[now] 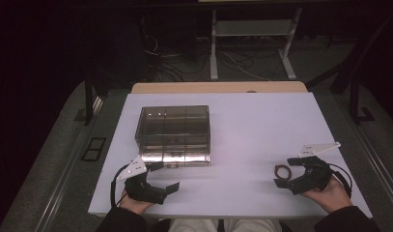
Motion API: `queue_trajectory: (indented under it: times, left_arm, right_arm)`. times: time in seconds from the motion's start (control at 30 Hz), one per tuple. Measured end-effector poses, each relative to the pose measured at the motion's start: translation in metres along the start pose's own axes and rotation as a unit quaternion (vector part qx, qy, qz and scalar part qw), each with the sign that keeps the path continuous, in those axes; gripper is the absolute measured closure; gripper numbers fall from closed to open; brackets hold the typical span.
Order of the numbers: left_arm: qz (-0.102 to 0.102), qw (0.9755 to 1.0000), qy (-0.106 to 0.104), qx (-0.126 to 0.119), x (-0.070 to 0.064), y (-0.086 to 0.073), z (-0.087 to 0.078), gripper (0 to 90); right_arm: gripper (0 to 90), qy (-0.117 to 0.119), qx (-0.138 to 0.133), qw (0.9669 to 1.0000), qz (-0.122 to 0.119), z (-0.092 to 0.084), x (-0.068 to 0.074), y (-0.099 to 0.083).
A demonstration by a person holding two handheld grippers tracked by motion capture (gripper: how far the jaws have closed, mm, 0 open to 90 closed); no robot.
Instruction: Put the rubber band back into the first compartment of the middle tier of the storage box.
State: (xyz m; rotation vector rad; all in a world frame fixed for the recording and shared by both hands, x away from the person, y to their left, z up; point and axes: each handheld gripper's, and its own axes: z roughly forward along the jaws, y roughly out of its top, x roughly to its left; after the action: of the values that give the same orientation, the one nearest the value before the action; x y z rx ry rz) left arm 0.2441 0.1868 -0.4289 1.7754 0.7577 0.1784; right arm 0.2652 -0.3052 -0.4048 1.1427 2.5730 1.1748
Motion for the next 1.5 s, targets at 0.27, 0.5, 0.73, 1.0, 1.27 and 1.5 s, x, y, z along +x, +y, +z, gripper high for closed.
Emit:
queue_trajectory:
  times: [0.27,0.5,0.73,1.0,1.27,1.5]
  left_arm:
    - [0.001,1.0000,-0.002,0.001,0.000,0.000,0.000,0.0]
    - [0.003,1.0000,-0.004,0.003,-0.001,0.000,0.000,0.0]
    - [0.003,1.0000,-0.005,0.004,-0.001,0.000,0.001,0.0]
    - [0.006,0.9999,-0.007,0.009,-0.001,-0.001,0.002,0.0]
    - [0.006,0.9999,-0.008,0.009,-0.002,-0.001,0.002,0.0]
    - [0.004,0.9999,-0.008,0.008,-0.001,-0.001,0.002,0.0]
  right_arm:
    - [0.2,0.010,0.033,0.9993,-0.016,0.006,0.003,0.001]
    - [0.2,0.013,0.054,0.9982,-0.025,0.010,0.002,0.001]
    - [0.2,0.019,0.079,0.9960,-0.036,0.012,0.000,0.001]
    - [0.2,0.027,0.108,0.9932,-0.036,0.017,-0.007,0.000]
    - [3.1,0.026,0.140,0.9894,-0.029,0.020,-0.013,0.000]
    - [15.2,0.026,0.136,0.9897,-0.037,0.018,-0.017,-0.001]
